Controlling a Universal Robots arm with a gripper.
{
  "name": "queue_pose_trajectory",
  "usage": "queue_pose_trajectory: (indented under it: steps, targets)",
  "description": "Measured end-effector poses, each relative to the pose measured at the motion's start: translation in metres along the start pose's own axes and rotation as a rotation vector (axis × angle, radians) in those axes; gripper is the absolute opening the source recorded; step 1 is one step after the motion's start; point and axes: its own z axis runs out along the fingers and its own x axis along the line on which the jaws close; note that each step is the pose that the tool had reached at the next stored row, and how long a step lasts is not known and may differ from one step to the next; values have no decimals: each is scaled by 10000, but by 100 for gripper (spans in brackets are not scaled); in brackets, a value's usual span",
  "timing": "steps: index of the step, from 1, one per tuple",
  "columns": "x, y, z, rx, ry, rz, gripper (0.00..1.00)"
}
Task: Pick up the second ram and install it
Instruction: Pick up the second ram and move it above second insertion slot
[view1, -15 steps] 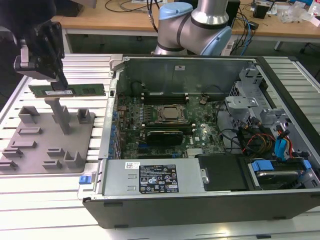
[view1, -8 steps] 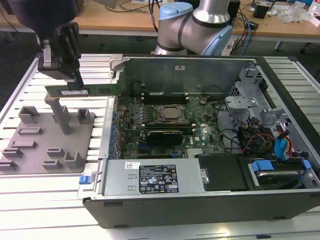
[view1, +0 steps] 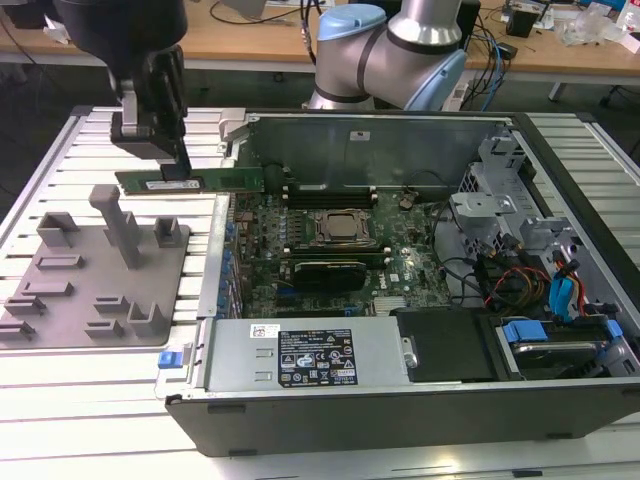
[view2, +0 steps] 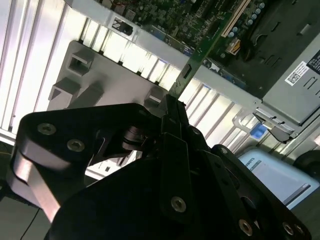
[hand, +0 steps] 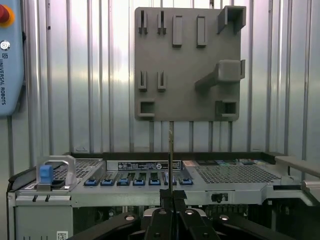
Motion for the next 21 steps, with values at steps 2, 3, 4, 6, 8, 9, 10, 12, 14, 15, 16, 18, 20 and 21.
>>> queue_pose_trajectory:
  steps: [2, 3, 4, 6, 8, 9, 10, 12, 14, 15, 16, 18, 20, 21]
  targets:
    - [0, -66, 2, -1, 1, 0, 9]
    - [1, -134, 6, -6, 1, -1, 9]
    - [0, -172, 9, -10, 1, 0, 9]
    - [1, -272, 20, -23, 1, 0, 9]
    - [1, -426, 42, -58, 1, 2, 9]
    - [1, -471, 50, -70, 1, 1, 9]
    - [2, -504, 56, -79, 0, 0, 9]
    - [1, -596, 74, -111, 1, 4, 9]
    - [2, -683, 96, -146, 1, 2, 9]
    - [2, -744, 116, -173, 0, 5, 9]
    - [3, -822, 144, -207, 1, 3, 9]
    - [4, -911, 191, -245, 0, 6, 9]
    - [6, -952, 224, -258, -1, 5, 9]
    - [6, -968, 239, -264, 0, 5, 9]
